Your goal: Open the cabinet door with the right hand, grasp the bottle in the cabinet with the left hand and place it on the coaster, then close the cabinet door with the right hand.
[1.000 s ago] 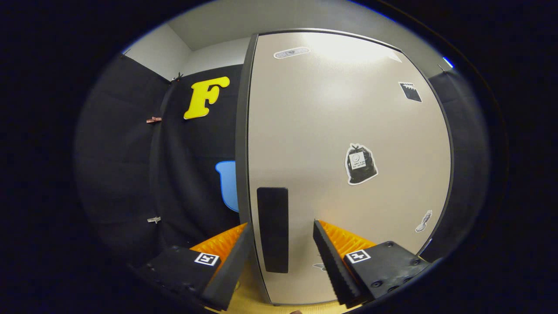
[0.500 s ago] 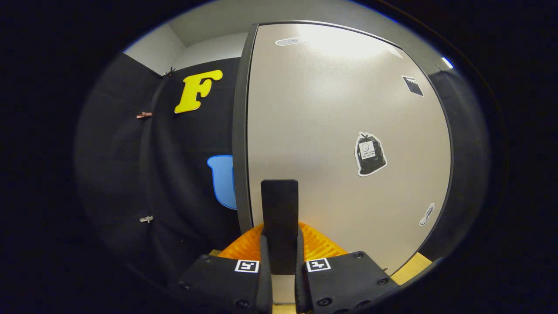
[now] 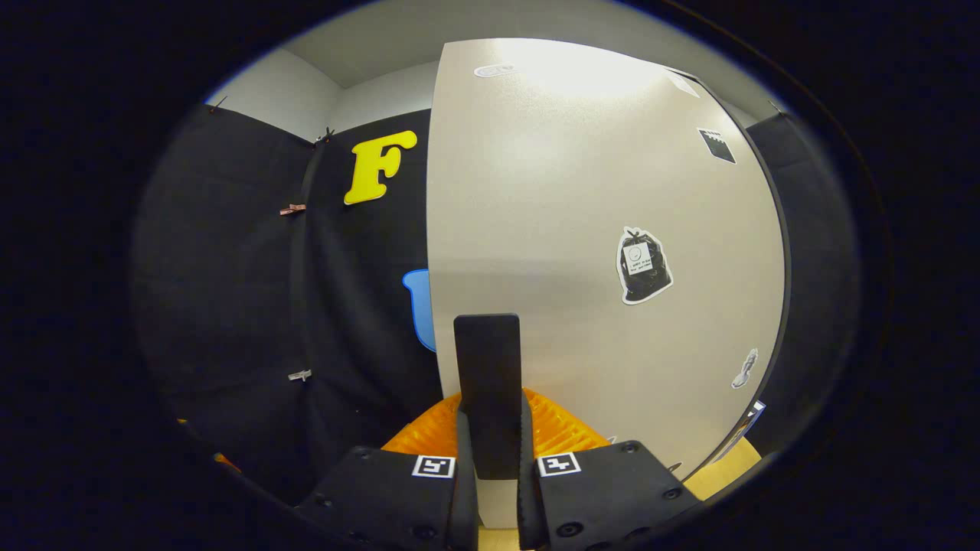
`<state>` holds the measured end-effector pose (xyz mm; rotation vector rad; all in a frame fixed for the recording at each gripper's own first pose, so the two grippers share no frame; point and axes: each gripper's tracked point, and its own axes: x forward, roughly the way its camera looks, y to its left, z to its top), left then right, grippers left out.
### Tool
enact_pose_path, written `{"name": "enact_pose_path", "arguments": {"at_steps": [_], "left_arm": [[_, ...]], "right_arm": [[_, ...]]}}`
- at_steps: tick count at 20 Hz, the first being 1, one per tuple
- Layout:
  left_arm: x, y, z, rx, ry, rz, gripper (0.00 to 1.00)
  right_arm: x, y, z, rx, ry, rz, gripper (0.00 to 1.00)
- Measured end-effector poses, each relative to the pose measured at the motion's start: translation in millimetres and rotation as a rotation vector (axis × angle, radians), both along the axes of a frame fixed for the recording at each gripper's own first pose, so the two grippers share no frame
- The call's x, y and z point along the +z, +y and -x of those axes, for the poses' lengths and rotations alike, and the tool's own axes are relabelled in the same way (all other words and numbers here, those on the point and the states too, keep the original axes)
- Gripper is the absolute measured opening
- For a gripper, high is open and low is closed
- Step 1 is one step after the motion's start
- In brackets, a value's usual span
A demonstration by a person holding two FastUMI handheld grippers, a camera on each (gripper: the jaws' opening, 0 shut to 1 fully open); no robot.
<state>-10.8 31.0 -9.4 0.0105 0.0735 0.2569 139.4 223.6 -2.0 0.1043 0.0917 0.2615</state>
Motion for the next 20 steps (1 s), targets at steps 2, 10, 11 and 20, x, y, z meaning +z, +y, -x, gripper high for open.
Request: {"name": "enact_pose_path", "arguments": {"at_steps": [2,10,11,20], "left_arm": [[4.9,-6.8,0.6,-0.006,-0.007,-0.006,0.98],[13.0,-50.8,6.0,-0.057,-0.010,-0.002,0.98],[13.8,-55.8,5.6,-0.065,-0.007,0.003,0.98],[34.0,-86.2,5.2,-0.116,-0.043,0.005,0.98]], "right_arm": [[2.0,-11.9,25.3,0.025,0.010,0.003,0.24],[5.2,-59.8,99.2,0.074,0.034,0.008,0.24],[6.0,-65.9,107.7,0.079,0.037,0.006,0.24],[11.9,-135.2,160.3,0.031,0.042,0.020,0.24]]}}
